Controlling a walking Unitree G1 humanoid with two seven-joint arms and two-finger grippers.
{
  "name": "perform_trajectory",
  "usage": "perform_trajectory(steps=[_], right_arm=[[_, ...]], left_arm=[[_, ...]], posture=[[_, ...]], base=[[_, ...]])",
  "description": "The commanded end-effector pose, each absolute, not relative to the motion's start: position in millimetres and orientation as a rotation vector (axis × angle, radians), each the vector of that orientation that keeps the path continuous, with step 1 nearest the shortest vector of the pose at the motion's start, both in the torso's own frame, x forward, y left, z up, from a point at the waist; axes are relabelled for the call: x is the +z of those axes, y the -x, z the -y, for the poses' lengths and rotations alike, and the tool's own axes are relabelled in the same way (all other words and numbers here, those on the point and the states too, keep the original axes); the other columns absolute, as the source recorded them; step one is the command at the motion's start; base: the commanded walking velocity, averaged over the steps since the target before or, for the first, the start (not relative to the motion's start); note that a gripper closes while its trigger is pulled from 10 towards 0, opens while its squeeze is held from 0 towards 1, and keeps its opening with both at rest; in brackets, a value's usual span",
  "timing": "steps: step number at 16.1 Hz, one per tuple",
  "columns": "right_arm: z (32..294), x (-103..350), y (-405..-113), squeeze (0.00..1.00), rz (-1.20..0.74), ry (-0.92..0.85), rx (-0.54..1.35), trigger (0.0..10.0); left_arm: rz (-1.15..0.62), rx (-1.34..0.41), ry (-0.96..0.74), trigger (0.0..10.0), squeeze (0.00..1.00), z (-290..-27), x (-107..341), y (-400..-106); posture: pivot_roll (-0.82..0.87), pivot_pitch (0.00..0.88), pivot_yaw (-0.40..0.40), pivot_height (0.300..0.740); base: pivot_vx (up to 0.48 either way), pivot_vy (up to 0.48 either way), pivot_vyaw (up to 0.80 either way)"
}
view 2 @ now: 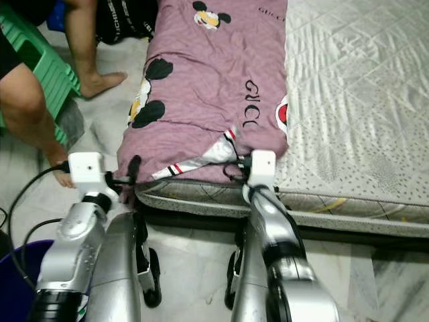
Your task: Clean up the room
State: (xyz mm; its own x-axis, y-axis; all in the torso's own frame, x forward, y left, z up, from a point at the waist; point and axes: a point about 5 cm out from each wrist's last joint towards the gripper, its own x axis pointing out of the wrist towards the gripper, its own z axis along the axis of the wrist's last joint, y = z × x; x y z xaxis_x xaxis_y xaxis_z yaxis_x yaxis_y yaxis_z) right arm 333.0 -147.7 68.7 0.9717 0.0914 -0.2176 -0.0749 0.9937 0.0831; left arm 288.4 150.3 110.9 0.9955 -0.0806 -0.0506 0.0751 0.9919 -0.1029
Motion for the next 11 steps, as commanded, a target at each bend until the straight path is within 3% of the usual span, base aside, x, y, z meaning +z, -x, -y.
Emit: perform_trajectory(steps=[1,3,4,6,7,8,9,11], right_arm=[[156.2,69.2,-325.4,0.0,-0.197,-0.059,0.092,0.0],[154.8,69.3,-316.7,0.0,-0.193,-0.056,0.126,0.0],[153.3,66.4,-310.6,0.0,-0.217,-0.043,0.149,1.7],[153.6,66.9,-303.9,0.0,-0.245,-0.01,0.17,8.6],[157.0,69.4,-302.7,0.01,-0.244,0.008,0.163,5.9],[159.8,69.9,-301.7,0.0,-0.247,0.021,0.155,9.5],[168.4,69.3,-296.1,0.0,-0.274,0.029,0.142,10.0],[181.8,70.7,-285.4,0.0,-0.314,0.016,0.104,10.0]], left_arm=[[-0.079,-0.089,0.102,10.0,0.0,-147.8,103.6,-286.3],[-0.077,-0.09,0.107,10.0,0.0,-146.5,103.4,-287.9],[-0.078,-0.088,0.109,10.0,0.0,-146.5,102.9,-289.1],[-0.081,-0.084,0.113,10.0,0.0,-146.4,100.4,-289.2],[-0.081,-0.082,0.114,10.0,0.0,-146.3,100.1,-289.3],[-0.082,-0.081,0.115,10.0,0.0,-146.4,99.9,-289.3],[-0.083,-0.077,0.117,10.0,0.0,-146.4,99.3,-289.5],[-0.085,-0.073,0.119,10.0,0.0,-147.0,98.3,-289.6]], posture=[[0.03,0.249,-0.027,0.554],[0.02,0.248,-0.031,0.554],[0.02,0.248,-0.033,0.554],[0.01,0.249,-0.039,0.554],[0.01,0.249,-0.042,0.554],[0.01,0.249,-0.042,0.554],[0.01,0.249,-0.046,0.554],[0.0,0.251,-0.047,0.554]], base=[[0.0,0.0,0.0],[0.0,0.0,0.0],[0.0,0.0,0.0],[0.0,0.0,0.0],[0.0,0.0,0.0],[0.0,0.0,0.0],[0.0,0.0,0.0],[0.0,0.0,0.0]])
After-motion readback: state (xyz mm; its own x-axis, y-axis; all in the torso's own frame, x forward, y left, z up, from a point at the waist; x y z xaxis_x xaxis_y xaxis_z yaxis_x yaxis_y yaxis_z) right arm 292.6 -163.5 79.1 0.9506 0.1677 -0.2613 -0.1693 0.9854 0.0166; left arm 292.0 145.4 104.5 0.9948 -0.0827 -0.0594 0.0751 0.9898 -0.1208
